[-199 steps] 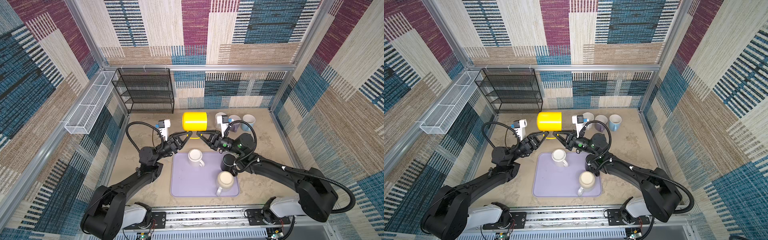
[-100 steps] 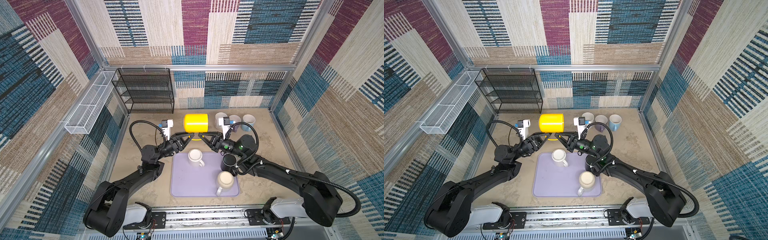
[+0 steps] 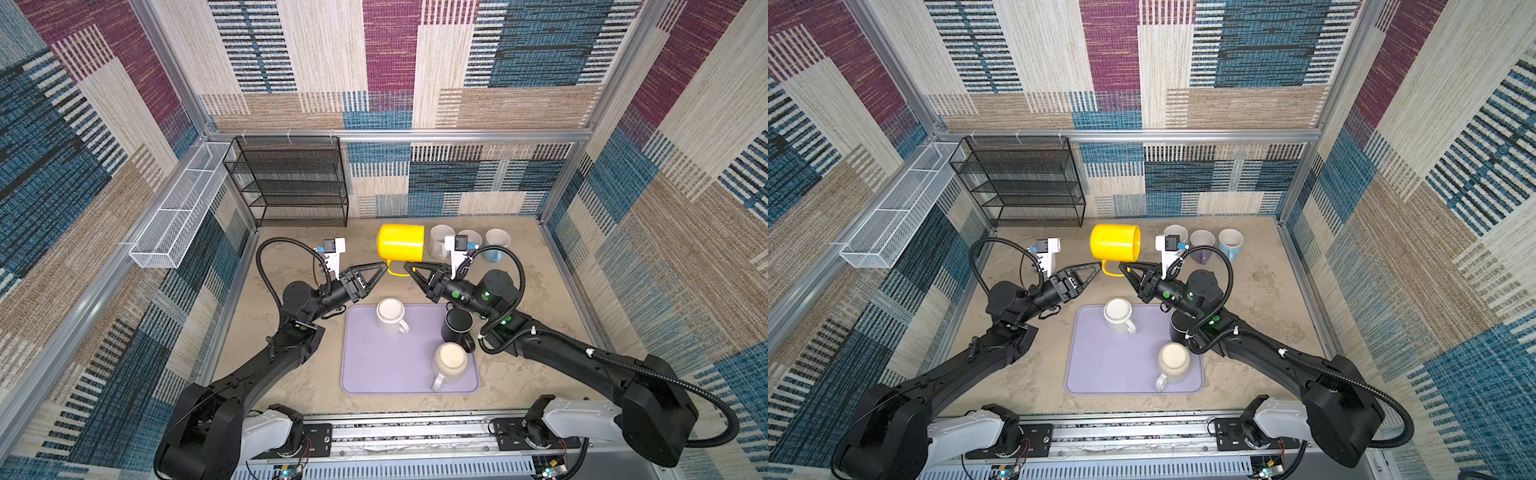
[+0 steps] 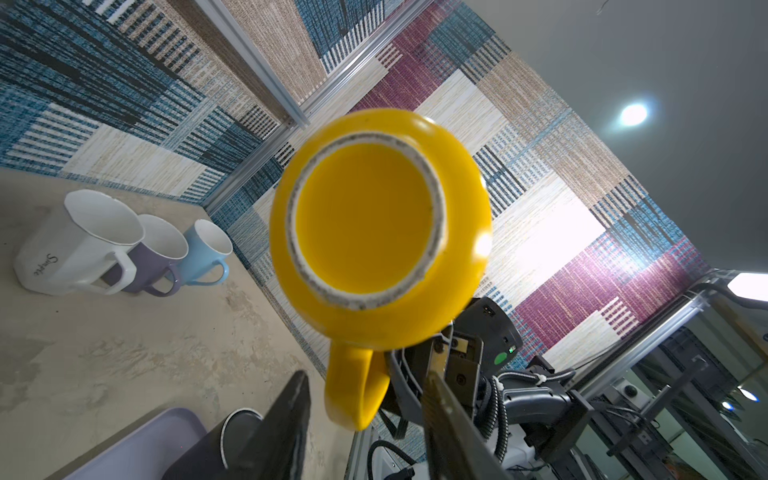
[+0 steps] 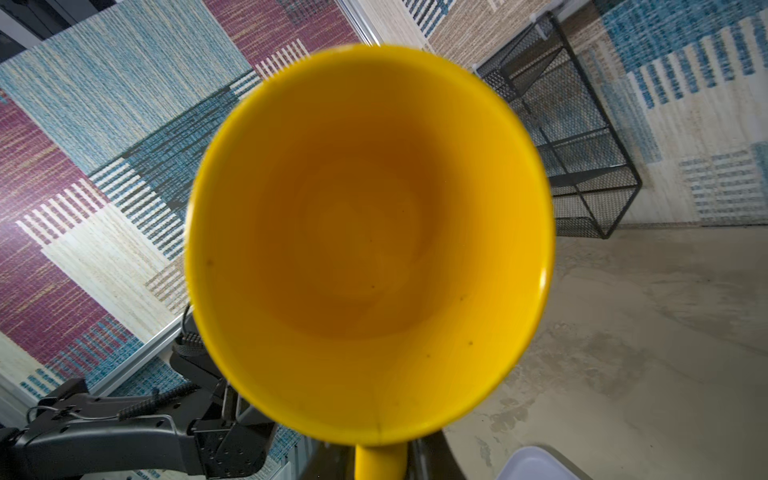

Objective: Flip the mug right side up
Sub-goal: 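Open the left gripper off the yellow mug while the right gripper rotates it upright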

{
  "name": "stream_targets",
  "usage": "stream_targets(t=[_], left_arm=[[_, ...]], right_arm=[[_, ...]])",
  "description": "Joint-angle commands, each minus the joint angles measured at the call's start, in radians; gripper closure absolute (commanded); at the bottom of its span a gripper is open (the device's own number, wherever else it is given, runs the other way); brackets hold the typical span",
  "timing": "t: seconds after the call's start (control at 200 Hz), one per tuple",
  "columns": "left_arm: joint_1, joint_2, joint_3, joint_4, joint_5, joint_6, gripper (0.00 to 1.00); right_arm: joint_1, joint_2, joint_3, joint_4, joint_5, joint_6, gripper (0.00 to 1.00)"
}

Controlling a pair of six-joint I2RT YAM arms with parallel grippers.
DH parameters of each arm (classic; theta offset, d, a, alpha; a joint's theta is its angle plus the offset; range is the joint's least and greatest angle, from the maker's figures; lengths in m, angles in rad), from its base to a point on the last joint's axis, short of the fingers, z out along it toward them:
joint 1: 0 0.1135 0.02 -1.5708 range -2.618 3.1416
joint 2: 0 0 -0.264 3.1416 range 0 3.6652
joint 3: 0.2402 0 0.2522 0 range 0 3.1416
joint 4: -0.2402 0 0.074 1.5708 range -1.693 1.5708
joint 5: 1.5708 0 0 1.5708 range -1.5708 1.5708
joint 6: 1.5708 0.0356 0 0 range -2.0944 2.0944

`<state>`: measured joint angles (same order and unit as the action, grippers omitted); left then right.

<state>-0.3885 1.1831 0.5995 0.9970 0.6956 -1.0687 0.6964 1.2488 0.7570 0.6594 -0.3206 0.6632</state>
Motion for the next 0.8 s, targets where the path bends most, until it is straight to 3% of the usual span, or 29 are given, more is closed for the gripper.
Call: stream_targets(t=[0.0,0.225,0.361,0.796], left_arm=[[-0.003,-0.029,0.017,-0.147,-0.033,0.100,0.55],[-0.026,-0.076,0.070,-0.425,-0.105,0.220,0.56],[-0.040,-0.075,0.096,-0.525,-0.159,0.266,0.63],[-0.089,-0.080,0.186,-0.840,-0.346,0.385,0.70]], right_arm=[[0.002,-0.022,-0.003,0.022,0.085,-0.048,1.00],[0.002,-0.032,0.007,-0.055,0.152,-0.081,1.00],[0.002,-0.029,0.027,-0.141,0.221,-0.111,1.00],[0.000,-0.018,0.122,-0.422,0.438,-0.213,1.00]])
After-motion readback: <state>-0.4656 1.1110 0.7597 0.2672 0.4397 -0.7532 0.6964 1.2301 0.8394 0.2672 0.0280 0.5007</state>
